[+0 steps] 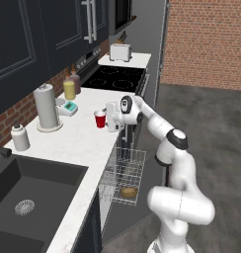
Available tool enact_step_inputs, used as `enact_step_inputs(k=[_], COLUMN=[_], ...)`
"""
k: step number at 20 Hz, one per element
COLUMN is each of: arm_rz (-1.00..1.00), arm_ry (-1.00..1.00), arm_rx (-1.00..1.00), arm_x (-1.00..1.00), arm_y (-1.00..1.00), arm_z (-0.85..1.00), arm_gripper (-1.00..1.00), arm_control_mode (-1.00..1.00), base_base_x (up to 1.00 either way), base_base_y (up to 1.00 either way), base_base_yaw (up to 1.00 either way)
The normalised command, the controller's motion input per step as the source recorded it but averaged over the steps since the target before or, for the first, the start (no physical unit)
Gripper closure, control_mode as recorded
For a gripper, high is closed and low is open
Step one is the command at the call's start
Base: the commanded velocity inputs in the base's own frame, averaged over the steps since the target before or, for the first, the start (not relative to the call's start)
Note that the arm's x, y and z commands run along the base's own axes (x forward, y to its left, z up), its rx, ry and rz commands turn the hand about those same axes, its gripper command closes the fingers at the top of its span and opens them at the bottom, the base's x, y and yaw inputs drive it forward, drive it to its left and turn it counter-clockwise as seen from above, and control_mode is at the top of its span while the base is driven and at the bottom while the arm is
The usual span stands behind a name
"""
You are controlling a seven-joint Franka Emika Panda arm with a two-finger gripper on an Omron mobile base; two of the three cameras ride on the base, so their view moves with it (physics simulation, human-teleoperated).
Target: Pick up the cup and bowl from the counter, place them in the dishwasher, and close the dishwasher door.
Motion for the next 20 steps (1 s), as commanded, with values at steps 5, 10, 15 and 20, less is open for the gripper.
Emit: enact_step_inputs(k=[5, 10, 15, 20], arm_rz=[0.00, 0.00, 0.00, 0.01], arm_ry=[0.04, 0.07, 0.09, 0.07], arm_rx=[-0.16, -0.14, -0.12, -0.09], arm_x=[0.42, 0.32, 0.07, 0.00], arm_y=[-0.06, -0.06, -0.05, -0.22], arm_z=[0.04, 0.04, 0.00, 0.00], arm_gripper=[-1.00, -1.00, 1.00, 1.00], arm_control_mode=[-1.00, -1.00, -1.00, -1.00], base_base_x=[0.00, 0.00, 0.00, 0.00], base_base_y=[0.00, 0.00, 0.00, 0.00], base_base_yaw=[0.00, 0.00, 0.00, 0.00])
